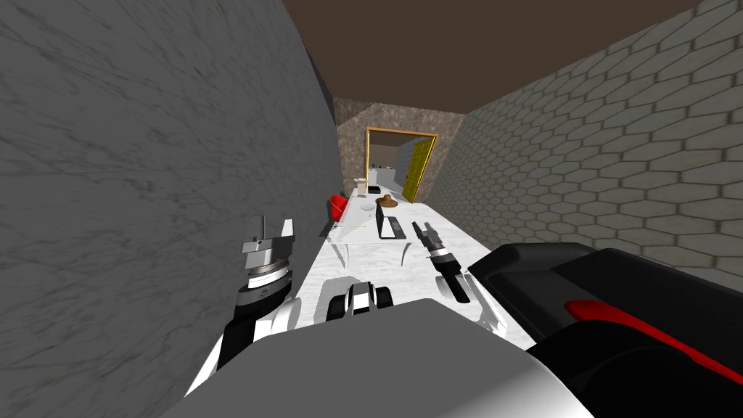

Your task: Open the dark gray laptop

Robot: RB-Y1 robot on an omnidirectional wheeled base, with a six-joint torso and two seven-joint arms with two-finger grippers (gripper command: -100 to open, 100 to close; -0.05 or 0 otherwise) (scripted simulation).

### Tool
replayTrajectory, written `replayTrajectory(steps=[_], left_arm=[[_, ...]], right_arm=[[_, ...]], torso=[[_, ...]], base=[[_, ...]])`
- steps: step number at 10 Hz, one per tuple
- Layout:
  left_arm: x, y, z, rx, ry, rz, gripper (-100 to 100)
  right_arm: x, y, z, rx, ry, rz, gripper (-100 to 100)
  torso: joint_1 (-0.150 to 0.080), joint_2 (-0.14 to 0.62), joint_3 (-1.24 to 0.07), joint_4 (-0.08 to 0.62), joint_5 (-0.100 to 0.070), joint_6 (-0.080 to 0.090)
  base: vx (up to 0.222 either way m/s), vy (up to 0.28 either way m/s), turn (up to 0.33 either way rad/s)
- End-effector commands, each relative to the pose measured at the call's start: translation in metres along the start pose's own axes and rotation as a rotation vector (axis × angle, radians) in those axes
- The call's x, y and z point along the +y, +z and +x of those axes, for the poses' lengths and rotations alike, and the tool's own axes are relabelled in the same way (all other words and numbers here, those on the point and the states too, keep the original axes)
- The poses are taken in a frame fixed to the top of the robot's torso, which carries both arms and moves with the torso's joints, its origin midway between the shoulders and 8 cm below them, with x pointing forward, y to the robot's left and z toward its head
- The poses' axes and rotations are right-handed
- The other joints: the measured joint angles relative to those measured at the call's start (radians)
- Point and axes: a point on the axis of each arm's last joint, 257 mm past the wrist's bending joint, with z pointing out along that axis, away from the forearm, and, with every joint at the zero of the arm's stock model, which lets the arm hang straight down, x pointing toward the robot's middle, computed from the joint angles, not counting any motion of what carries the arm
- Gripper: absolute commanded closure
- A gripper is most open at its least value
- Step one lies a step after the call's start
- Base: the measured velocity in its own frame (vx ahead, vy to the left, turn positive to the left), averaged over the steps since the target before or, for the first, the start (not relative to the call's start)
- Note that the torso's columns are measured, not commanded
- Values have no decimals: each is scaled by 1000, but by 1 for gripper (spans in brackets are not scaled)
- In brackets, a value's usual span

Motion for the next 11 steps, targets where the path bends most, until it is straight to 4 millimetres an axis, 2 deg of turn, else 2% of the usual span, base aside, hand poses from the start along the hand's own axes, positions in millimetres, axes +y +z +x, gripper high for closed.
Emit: replayTrajectory(steps=[1,2,6,7,9,11], left_arm=[[0,0,0,0,0,0,0],[0,0,0,0,0,0,0],[0,0,0,0,0,0,0],[0,0,0,0,0,0,0],[0,0,0,0,0,0,0],[0,0,0,0,0,0,0]], right_arm=[[-34,-7,11,52,-175,71,-100],[-34,-7,12,56,-194,70,-100],[-86,-23,26,148,-454,180,-100],[-86,-23,27,153,-472,178,-100],[-111,-33,32,204,-593,228,-100],[-133,-44,37,254,-696,274,-100]], torso=[[1,1,0,0,0,0],[4,0,0,0,1,0],[4,-2,-1,-1,1,0],[4,-1,-1,0,1,0],[-1,2,1,1,0,0],[5,-2,-1,-1,1,0]], base=[[104,193,-8],[108,150,-10],[124,186,-8],[85,161,-7],[86,142,-3],[136,195,-11]])
